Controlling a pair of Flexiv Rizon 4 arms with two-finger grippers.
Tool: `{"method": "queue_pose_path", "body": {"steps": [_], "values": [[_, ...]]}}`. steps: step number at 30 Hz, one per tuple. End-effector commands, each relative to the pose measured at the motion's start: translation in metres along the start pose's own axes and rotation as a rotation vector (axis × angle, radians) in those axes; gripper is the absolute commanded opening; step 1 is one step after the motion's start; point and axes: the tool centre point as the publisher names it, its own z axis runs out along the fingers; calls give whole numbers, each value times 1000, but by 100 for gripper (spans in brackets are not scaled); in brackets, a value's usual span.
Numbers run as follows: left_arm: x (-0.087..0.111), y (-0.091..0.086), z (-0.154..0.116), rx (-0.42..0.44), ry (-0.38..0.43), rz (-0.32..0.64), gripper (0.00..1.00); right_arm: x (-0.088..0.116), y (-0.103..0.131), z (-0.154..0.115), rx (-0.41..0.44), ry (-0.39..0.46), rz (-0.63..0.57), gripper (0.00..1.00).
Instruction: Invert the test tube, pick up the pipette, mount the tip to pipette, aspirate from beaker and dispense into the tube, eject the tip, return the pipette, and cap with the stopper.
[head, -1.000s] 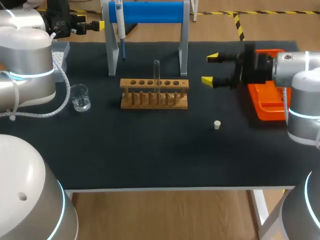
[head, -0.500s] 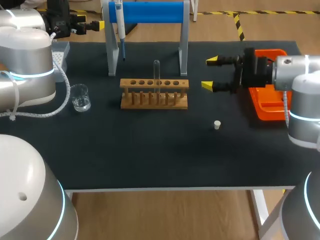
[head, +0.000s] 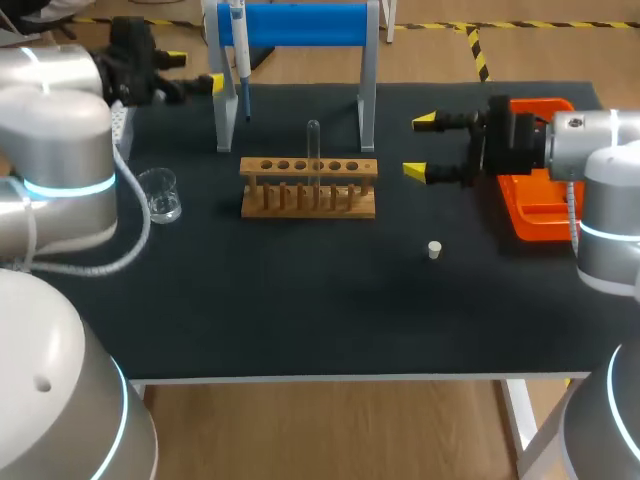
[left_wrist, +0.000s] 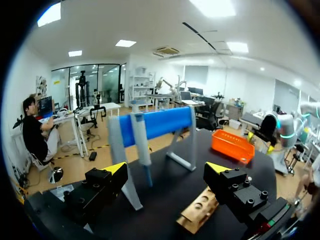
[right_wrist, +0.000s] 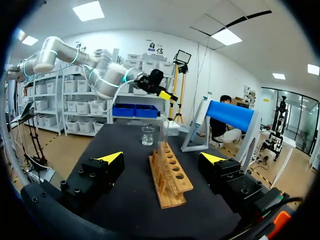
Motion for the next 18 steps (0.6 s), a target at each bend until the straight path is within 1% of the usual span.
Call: {"method": "queue_pose_path", "body": {"steps": [1, 4, 7, 13, 14, 18], "values": [[50, 24, -30, 112, -18, 28, 100, 1, -1, 0, -1, -2, -1, 100], [72, 32, -34, 117, 5, 64, 100, 1, -1, 0, -1, -2, -1, 100], [85, 39, -36, 119, 21, 98, 100, 1, -1, 0, -1, -2, -1, 100], [91, 49, -36, 139, 21, 120, 100, 1, -1, 0, -1, -2, -1, 100], [91, 50, -36, 136, 12, 138, 100, 1, -1, 0, -1, -2, -1, 100], [97, 54, -34, 138, 26, 168, 100, 1, -1, 0, -1, -2, -1, 100]]}}
